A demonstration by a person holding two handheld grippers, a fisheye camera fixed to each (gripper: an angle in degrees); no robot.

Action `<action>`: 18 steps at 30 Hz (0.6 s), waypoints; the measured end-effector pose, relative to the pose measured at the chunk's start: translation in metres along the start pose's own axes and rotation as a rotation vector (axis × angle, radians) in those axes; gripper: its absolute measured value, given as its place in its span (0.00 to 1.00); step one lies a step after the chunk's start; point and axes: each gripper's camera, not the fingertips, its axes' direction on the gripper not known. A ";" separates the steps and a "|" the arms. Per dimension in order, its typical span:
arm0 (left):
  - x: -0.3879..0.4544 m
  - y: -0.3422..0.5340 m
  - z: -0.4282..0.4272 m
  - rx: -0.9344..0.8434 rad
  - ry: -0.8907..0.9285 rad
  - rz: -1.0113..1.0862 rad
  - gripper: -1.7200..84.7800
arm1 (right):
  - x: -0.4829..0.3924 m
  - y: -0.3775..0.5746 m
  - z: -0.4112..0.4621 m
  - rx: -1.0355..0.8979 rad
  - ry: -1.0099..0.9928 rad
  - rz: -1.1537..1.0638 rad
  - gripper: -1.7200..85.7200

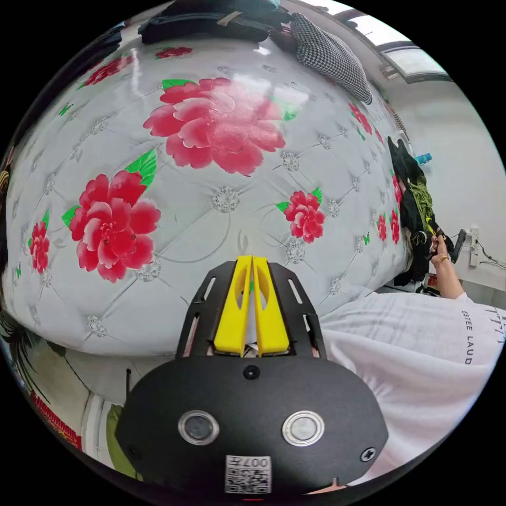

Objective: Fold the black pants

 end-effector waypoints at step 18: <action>0.037 0.004 -0.020 -0.060 -0.105 -0.081 0.01 | -0.066 -0.112 0.096 -0.084 -0.201 -0.323 0.14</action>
